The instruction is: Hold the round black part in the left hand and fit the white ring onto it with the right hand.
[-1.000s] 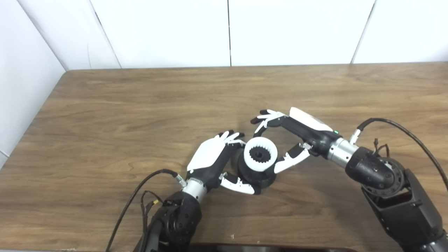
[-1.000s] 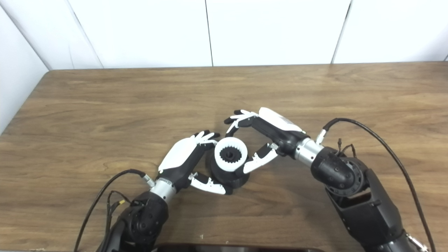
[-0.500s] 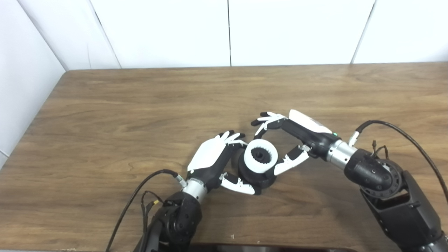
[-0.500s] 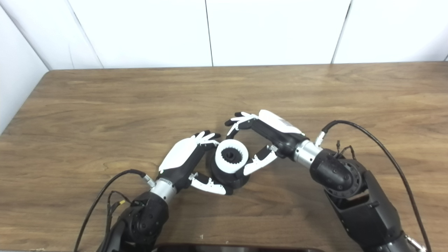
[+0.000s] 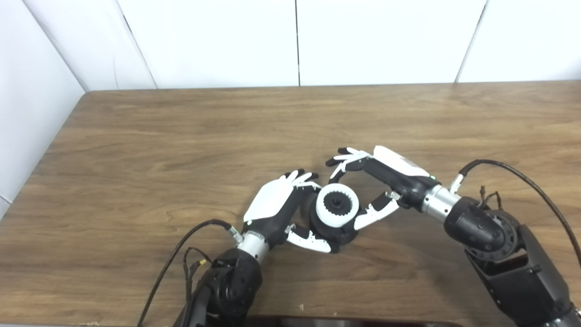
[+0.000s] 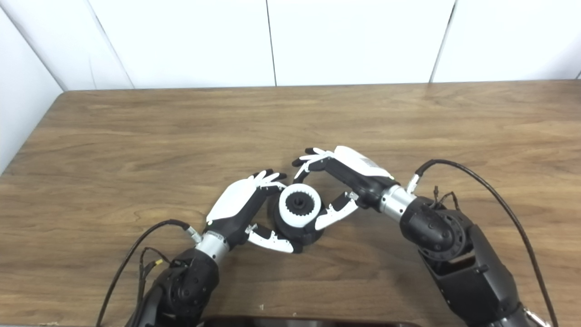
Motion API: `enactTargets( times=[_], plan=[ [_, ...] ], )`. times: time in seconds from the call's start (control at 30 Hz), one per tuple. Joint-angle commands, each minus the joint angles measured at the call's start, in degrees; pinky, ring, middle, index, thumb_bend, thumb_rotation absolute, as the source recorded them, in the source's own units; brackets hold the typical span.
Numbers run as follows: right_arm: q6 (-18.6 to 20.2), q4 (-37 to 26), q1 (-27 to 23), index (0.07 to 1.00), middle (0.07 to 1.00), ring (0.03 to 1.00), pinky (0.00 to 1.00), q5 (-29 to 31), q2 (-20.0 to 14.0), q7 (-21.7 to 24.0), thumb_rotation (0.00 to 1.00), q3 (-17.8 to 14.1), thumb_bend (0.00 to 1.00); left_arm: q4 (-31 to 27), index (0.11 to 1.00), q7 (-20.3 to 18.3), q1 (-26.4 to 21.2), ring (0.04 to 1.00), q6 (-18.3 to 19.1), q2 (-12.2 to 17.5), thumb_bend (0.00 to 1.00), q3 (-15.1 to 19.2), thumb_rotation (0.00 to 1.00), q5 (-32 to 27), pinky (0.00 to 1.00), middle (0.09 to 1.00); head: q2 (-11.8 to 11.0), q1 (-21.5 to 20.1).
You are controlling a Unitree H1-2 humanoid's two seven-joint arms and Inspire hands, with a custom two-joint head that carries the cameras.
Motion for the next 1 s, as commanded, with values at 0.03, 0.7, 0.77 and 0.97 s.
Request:
enactTargets(
  times=[0.03,0.7,0.77,0.97],
  plan=[
    [-1.9,-1.4,-1.1,0.492,0.870,0.981,1.00,-0.2,-0.2,-0.3,0.16,0.1,0.52,-0.3,0.637,-1.0,-0.4,1.000,1.0,0.4,0.86,-0.4,0.27,1.3,1.00,0.937,0.1,0.1],
    [0.1,-0.3,-2.2,0.802,0.922,1.000,1.00,-1.3,-2.0,4.0,0.43,2.1,1.00,-0.2,0.633,-0.4,-0.1,1.000,1.0,0.2,0.87,-0.1,0.25,1.3,1.00,0.935,-0.2,0.3],
    [0.4,-0.1,-2.3,0.819,0.929,1.000,1.00,-0.9,-1.9,4.1,0.44,1.8,1.00,-0.2,0.634,-0.4,-0.1,1.000,1.0,0.3,0.87,-0.1,0.25,1.4,1.00,0.934,-0.2,0.2],
    [0.1,-0.2,-2.1,0.837,0.936,1.000,1.00,-0.2,-2.0,3.6,0.47,1.0,1.00,-0.1,0.635,-0.4,-0.1,1.000,0.9,0.3,0.87,-0.1,0.26,1.2,1.00,0.936,-0.2,0.2]
  ],
)
